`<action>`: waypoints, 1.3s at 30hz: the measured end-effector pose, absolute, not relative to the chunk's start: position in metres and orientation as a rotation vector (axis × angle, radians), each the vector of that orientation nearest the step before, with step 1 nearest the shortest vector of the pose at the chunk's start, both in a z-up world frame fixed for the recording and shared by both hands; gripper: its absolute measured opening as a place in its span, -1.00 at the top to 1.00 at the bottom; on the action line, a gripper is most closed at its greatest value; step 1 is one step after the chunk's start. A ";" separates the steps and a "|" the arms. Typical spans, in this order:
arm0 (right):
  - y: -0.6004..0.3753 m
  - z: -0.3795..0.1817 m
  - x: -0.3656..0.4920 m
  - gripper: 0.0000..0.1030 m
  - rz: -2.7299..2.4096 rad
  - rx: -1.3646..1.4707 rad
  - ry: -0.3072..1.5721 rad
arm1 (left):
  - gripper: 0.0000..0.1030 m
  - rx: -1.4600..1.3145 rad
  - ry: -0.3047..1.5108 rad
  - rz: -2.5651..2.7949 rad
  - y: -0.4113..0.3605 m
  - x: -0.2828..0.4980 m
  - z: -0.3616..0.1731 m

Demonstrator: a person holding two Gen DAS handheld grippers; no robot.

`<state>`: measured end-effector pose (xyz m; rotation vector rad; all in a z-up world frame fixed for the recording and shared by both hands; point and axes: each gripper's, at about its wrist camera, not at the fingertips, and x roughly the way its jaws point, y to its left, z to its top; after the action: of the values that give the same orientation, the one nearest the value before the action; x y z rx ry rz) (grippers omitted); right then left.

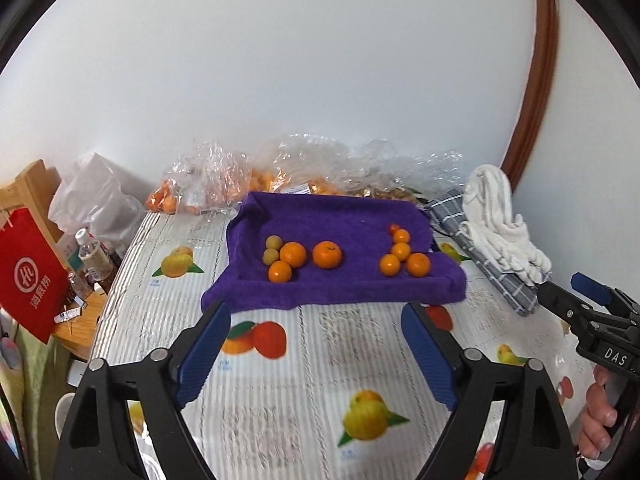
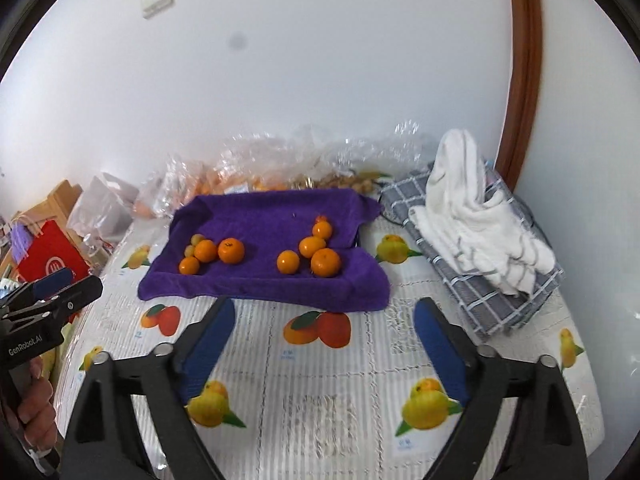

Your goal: Organize fruits

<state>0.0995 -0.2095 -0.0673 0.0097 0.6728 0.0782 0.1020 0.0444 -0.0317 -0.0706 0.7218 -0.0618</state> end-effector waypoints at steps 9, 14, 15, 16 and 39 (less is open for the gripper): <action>-0.215 -0.060 0.052 -0.99 0.036 -0.026 0.634 | -0.83 -0.034 0.655 -0.055 0.024 0.052 -0.017; -0.218 -0.059 0.031 -0.99 0.037 -0.011 0.621 | -0.86 -0.033 0.630 -0.057 0.019 0.033 -0.013; -0.218 -0.059 0.027 -0.99 0.035 -0.011 0.616 | -0.86 -0.032 0.628 -0.057 0.018 0.030 -0.013; -0.219 -0.059 0.022 -0.99 0.035 -0.011 0.607 | -0.86 -0.032 0.626 -0.056 0.017 0.027 -0.013; -0.231 -0.057 -0.003 -0.99 0.030 0.014 0.589 | -0.86 -0.022 0.609 -0.036 0.014 0.004 -0.007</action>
<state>-0.0030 -0.2307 -0.0569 0.0137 0.5894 0.0303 0.0035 0.0142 -0.0066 -0.0225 0.6085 -0.0357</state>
